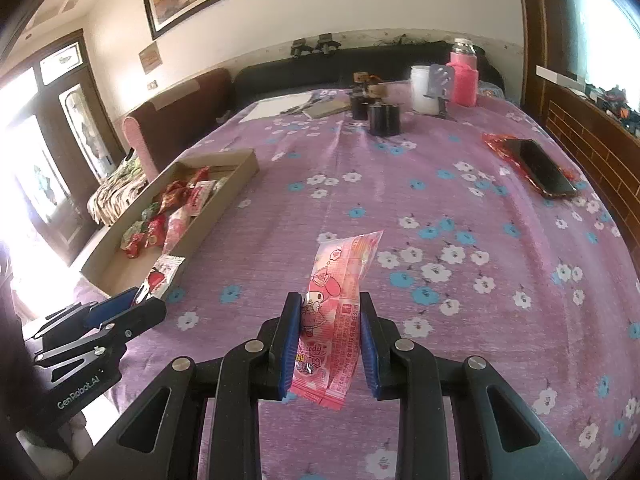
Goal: Organize snacks
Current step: 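Carry the white packet in the left tool and pink bar in the right toward the box, then lower both held snacks into the box and open both tools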
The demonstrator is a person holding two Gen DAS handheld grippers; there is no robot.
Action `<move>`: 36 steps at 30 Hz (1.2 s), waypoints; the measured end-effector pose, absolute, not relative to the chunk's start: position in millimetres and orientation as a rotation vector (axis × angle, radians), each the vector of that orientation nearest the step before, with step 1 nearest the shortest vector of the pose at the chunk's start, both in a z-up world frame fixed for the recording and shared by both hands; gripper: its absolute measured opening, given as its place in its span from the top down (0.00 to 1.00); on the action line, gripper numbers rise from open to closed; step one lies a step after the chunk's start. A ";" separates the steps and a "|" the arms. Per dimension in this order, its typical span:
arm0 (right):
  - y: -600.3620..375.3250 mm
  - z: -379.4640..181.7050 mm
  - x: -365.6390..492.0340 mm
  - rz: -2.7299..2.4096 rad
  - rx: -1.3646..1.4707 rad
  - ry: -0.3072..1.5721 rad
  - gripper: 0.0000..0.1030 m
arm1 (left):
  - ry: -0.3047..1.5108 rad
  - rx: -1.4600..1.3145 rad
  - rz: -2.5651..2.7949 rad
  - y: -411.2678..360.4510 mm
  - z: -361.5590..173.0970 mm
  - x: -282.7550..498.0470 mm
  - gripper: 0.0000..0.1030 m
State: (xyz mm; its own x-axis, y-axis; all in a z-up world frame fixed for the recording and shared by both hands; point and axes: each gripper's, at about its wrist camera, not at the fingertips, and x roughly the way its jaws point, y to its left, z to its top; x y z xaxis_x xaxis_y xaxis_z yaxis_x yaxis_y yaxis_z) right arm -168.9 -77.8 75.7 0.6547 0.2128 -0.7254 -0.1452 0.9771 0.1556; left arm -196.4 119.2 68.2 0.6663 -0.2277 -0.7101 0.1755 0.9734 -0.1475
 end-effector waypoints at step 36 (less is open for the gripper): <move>28.6 86.1 -151.9 0.435 -0.015 0.819 0.73 | 0.791 -0.269 -0.075 241.3 65.3 -187.4 0.71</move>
State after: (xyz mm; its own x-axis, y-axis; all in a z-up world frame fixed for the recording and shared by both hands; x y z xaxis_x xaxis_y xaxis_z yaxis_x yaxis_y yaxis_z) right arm -151.9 28.6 86.1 0.6002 0.3694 -0.7094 -0.3812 0.9119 0.1524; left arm -187.4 241.3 65.3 0.7021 -0.1673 -0.6921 -0.0337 0.9631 -0.2669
